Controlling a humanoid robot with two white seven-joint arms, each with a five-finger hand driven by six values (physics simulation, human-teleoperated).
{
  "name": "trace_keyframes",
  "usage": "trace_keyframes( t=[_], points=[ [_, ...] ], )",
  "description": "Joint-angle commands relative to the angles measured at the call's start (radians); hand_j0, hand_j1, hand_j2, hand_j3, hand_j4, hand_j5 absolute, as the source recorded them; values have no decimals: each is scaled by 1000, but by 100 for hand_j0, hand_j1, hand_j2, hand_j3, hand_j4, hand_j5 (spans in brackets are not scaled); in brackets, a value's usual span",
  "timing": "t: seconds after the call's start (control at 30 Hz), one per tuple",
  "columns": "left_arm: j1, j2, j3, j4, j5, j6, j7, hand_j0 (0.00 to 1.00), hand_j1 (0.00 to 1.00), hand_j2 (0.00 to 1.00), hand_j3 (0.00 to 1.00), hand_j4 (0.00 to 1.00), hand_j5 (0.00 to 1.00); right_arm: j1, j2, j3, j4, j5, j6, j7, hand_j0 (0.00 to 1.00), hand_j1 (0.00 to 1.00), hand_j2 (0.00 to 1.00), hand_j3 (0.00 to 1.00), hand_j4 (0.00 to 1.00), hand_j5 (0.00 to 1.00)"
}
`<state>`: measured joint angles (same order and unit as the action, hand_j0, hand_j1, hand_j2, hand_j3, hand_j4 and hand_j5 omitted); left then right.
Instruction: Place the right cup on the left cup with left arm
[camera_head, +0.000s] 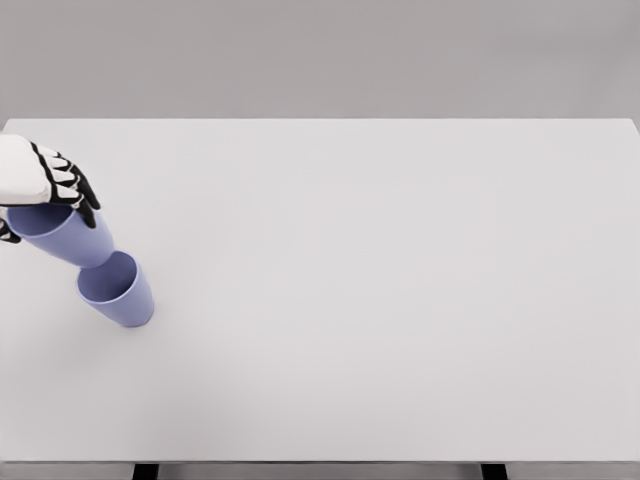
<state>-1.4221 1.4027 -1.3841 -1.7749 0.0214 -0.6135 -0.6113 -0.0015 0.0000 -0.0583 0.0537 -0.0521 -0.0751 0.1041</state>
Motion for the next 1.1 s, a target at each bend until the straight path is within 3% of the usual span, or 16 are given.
trace_keyframes(
  t=[0.0, 0.37, 1.07],
  points=[
    [0, 12, 2, 0, 5, 3, 0, 68, 68, 68, 68, 68, 68, 0, 0, 0, 0, 0, 0, 0, 100, 100, 100, 100, 100, 100],
    [57, 10, 4, 0, 3, 3, 0, 68, 68, 68, 68, 68, 68, -2, 0, 0, 0, 0, 0, 0, 100, 100, 100, 100, 100, 100],
    [45, 36, 56, -3, 31, 3, 30, 69, 69, 69, 69, 69, 69, -2, 0, 0, 0, 0, 0, 0, 100, 100, 100, 100, 100, 100]
  ],
)
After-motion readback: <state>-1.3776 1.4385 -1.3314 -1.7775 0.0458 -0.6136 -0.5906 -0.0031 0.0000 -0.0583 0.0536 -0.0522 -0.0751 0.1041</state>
